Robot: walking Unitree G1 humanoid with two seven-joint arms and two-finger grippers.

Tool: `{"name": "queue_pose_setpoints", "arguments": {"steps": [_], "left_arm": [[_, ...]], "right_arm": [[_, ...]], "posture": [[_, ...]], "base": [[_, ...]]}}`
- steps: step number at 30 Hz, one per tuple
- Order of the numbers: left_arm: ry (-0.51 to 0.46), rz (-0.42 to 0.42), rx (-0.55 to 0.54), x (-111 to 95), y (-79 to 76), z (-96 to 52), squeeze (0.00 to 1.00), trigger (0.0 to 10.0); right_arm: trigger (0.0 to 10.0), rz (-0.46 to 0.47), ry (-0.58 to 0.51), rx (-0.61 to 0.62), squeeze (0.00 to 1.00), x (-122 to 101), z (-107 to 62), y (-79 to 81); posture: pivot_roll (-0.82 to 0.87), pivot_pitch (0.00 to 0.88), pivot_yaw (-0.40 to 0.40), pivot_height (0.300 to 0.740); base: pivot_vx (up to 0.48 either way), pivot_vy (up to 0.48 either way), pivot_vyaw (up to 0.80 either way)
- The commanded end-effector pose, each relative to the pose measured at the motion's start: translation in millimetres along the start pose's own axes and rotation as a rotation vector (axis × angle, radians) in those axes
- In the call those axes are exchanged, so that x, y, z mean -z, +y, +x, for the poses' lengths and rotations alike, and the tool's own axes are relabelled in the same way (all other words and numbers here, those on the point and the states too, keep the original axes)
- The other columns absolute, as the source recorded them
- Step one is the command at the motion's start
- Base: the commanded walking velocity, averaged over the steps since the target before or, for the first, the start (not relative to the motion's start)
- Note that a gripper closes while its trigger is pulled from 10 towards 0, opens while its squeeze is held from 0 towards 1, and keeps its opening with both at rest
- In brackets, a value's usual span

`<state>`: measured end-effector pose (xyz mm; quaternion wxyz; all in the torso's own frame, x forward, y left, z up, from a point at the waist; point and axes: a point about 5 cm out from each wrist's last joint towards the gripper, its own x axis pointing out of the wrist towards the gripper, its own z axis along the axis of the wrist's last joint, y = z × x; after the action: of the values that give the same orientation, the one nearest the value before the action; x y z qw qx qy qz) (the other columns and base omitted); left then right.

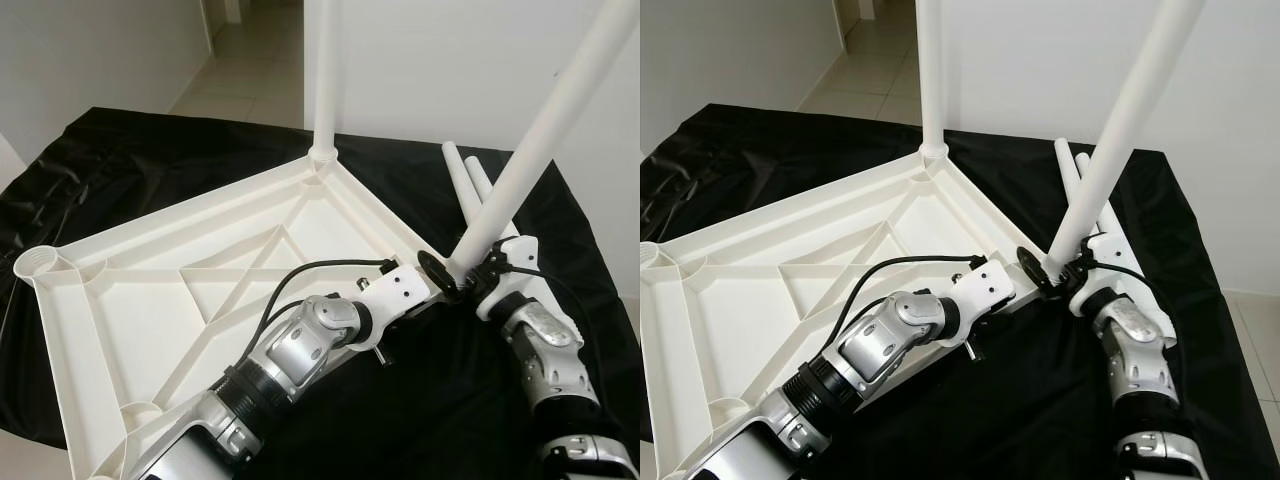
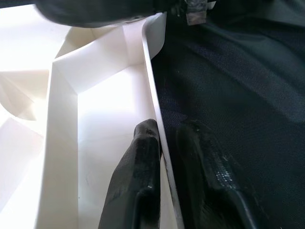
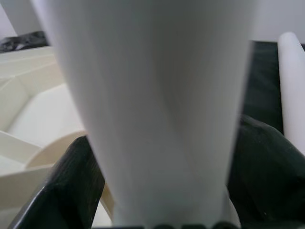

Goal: Building children table

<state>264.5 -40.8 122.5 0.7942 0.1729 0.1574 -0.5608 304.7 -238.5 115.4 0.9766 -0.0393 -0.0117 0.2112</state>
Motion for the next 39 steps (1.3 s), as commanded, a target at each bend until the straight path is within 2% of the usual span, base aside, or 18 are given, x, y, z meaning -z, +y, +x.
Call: {"name": "queue_pose_setpoints", "arguments": {"steps": [1, 7, 8, 10, 11, 23, 24, 27, 29, 31, 34, 39], "left_arm": [[0.077, -0.045, 0.156, 19, -17.6, 5.9, 0.00, 10.0], [0.076, -0.052, 0.149, 18, -17.3, 5.2, 0.00, 10.0], [0.076, -0.053, 0.148, 18, -17.1, 5.1, 0.00, 10.0], [0.076, -0.055, 0.146, 18, -16.8, 5.1, 0.00, 10.0], [0.075, -0.055, 0.144, 18, -16.7, 5.1, 0.00, 10.0], [0.076, -0.057, 0.137, 17, -15.6, 5.6, 0.00, 10.0], [0.076, -0.057, 0.137, 17, -15.6, 5.6, 0.00, 10.0], [0.076, -0.057, 0.138, 17, -15.5, 5.6, 0.00, 10.0], [0.077, -0.057, 0.139, 16, -15.3, 5.6, 0.00, 10.0], [0.077, -0.057, 0.139, 16, -15.4, 5.7, 0.00, 10.0], [0.077, -0.059, 0.138, 17, -15.6, 5.7, 0.00, 10.0], [0.076, -0.063, 0.137, 17, -15.9, 5.5, 0.00, 10.0]], "right_arm": [[10.0, 0.008, 0.012, -0.016, 0.00, 4, -0.5, -0.1], [10.0, 0.023, 0.045, -0.043, 0.00, 11, -2.1, -2.9], [2.0, 0.029, 0.045, -0.048, 0.00, 11, -1.8, -2.9], [2.0, 0.043, 0.038, -0.055, 0.00, 10, -1.1, -2.5], [0.0, 0.051, 0.029, -0.063, 0.00, 9, -0.5, -1.7], [0.0, 0.045, -0.003, -0.095, 0.00, 4, 4.7, 5.2], [10.0, 0.044, -0.004, -0.087, 0.00, 4, 6.3, 7.2], [10.0, 0.054, -0.010, -0.083, 0.00, 3, 9.2, 11.8], [10.0, 0.071, -0.026, -0.069, 0.00, 1, 15.5, 23.1], [10.0, 0.082, -0.034, -0.052, 0.00, 0, 18.5, 27.8], [10.0, 0.084, -0.034, 0.011, 0.00, 0, 24.3, 33.0], [10.0, 0.102, -0.043, 0.181, 0.00, -3, 35.6, 42.0]], "posture": [[-0.07, 0.000, 0.023, 0.740], [-0.06, 0.000, 0.022, 0.740], [-0.06, 0.000, 0.021, 0.740], [-0.06, 0.000, 0.021, 0.740], [-0.06, 0.000, 0.021, 0.740], [-0.06, 0.000, 0.019, 0.740], [-0.06, 0.000, 0.019, 0.740], [-0.06, 0.000, 0.017, 0.740], [-0.06, 0.003, 0.017, 0.740], [-0.06, 0.004, 0.016, 0.740], [-0.06, 0.006, 0.015, 0.740], [-0.06, 0.012, 0.014, 0.740]], "base": [[0.000, 0.000, 0.00], [0.000, 0.000, 0.00], [0.000, 0.000, 0.00], [0.000, 0.000, 0.00], [0.000, 0.000, 0.00], [0.000, 0.000, 0.00], [0.000, 0.000, 0.00], [0.000, 0.000, 0.00], [0.000, 0.000, 0.00], [0.000, 0.000, 0.00], [0.000, 0.000, 0.00], [0.000, 0.000, 0.00]]}}
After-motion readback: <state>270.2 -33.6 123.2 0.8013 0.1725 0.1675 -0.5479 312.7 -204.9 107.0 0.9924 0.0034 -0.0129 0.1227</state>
